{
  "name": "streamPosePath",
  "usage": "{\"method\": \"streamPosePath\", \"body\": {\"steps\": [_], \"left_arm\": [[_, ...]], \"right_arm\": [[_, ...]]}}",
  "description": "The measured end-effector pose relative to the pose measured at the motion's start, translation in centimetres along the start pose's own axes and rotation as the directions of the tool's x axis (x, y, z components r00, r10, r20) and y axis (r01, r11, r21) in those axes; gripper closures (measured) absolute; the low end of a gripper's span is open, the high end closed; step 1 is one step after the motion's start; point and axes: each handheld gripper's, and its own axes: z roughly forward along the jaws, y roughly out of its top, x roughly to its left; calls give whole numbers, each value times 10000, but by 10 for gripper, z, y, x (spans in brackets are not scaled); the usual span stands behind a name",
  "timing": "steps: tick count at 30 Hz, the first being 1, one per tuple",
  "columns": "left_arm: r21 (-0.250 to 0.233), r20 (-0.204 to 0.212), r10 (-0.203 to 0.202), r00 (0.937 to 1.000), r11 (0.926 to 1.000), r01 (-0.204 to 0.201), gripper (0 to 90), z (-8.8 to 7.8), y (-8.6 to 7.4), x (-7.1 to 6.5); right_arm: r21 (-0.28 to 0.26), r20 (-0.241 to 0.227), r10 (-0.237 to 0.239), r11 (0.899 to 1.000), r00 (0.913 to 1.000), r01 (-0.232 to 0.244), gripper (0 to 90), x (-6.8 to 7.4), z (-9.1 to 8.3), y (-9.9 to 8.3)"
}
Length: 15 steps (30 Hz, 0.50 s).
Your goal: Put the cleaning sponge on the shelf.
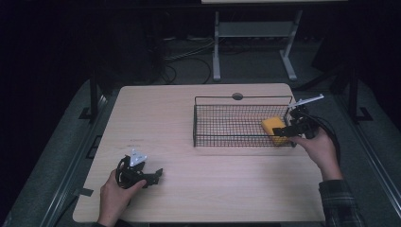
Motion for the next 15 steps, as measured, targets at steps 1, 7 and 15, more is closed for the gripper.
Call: {"method": "streamPosePath", "body": {"steps": [1,7,15], "left_arm": [[0,0,0,10000,10000,0,129,0,0,0],[-1,-2,4,10000,10000,-4,129,0,0,0],[-11,6,-15,10000,10000,15,129,0,0,0]], "right_arm": [[0,0,0,10000,10000,0,165,0,0,0],[-257,-197,-362,9990,9991,357,165,13,-12,-16],[-344,-434,-586,9978,9973,571,165,26,-18,-36]]}}
